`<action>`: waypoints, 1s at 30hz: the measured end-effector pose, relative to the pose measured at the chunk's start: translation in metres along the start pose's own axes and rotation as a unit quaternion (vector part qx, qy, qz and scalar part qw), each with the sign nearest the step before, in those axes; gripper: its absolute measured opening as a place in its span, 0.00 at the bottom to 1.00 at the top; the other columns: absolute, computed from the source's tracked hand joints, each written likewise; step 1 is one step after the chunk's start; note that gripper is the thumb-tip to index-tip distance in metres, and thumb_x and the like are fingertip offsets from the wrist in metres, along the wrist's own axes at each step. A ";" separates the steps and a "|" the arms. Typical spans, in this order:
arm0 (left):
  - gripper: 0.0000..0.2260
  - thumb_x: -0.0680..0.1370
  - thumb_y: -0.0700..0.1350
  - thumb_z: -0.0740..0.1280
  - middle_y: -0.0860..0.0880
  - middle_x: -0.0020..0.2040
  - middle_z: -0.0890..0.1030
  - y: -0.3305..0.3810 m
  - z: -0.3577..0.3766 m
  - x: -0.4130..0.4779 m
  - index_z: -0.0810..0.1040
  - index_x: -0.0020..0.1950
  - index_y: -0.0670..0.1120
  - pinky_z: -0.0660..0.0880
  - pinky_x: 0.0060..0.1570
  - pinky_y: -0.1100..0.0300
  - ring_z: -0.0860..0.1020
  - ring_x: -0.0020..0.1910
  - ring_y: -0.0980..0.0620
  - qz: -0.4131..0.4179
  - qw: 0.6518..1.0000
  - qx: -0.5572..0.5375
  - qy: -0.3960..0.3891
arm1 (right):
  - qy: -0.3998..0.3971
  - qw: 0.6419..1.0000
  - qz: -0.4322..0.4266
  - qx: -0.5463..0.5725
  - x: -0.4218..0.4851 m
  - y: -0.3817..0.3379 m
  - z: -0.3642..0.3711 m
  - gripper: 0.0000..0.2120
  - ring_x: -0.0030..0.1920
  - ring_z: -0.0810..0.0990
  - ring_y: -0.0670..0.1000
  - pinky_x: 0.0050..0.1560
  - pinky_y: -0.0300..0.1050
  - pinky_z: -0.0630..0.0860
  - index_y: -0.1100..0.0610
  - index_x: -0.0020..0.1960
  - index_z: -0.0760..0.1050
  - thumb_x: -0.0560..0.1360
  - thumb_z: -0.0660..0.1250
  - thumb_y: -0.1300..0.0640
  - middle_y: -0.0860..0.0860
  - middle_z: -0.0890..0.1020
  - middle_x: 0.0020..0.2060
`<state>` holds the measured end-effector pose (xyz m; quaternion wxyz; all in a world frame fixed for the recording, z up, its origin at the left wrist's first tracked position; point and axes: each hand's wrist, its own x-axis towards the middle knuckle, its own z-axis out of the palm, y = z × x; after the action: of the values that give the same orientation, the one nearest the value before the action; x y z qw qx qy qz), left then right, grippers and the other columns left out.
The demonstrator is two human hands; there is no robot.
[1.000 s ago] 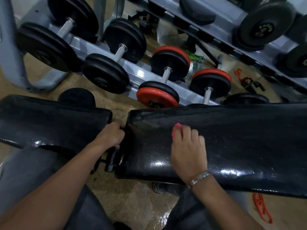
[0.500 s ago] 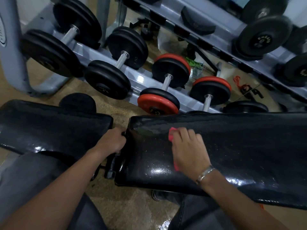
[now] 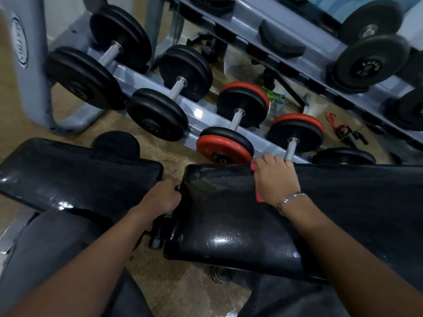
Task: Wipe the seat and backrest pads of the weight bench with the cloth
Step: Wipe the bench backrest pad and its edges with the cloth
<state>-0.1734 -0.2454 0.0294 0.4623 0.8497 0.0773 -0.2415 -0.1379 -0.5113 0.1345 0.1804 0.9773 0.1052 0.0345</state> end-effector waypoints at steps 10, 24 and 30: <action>0.26 0.78 0.36 0.56 0.42 0.54 0.83 -0.006 -0.001 0.002 0.70 0.77 0.46 0.82 0.55 0.48 0.84 0.46 0.46 -0.004 1.000 0.001 -0.012 | -0.036 0.995 -0.033 0.090 0.015 0.003 -0.008 0.15 0.57 0.76 0.55 0.58 0.53 0.68 0.49 0.61 0.78 0.82 0.56 0.50 0.50 0.79 0.56; 0.28 0.75 0.36 0.57 0.42 0.47 0.85 -0.007 0.002 0.007 0.73 0.75 0.49 0.84 0.47 0.48 0.86 0.40 0.46 -0.020 1.000 -0.013 -0.011 | -0.047 0.998 0.027 0.026 0.014 -0.031 -0.002 0.16 0.60 0.73 0.59 0.62 0.56 0.68 0.54 0.65 0.73 0.79 0.58 0.54 0.53 0.77 0.60; 0.26 0.75 0.36 0.57 0.42 0.44 0.85 -0.005 0.001 0.005 0.74 0.72 0.48 0.84 0.47 0.46 0.86 0.40 0.43 -0.013 1.000 -0.019 -0.011 | -0.085 0.985 -0.042 0.144 0.008 -0.022 -0.011 0.15 0.58 0.72 0.53 0.62 0.54 0.65 0.42 0.57 0.76 0.74 0.63 0.57 0.45 0.78 0.59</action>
<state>-0.1713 -0.2438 0.0226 0.4757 0.8371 0.0877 -0.2554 -0.1351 -0.4858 0.1376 0.0472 0.9872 0.1343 -0.0723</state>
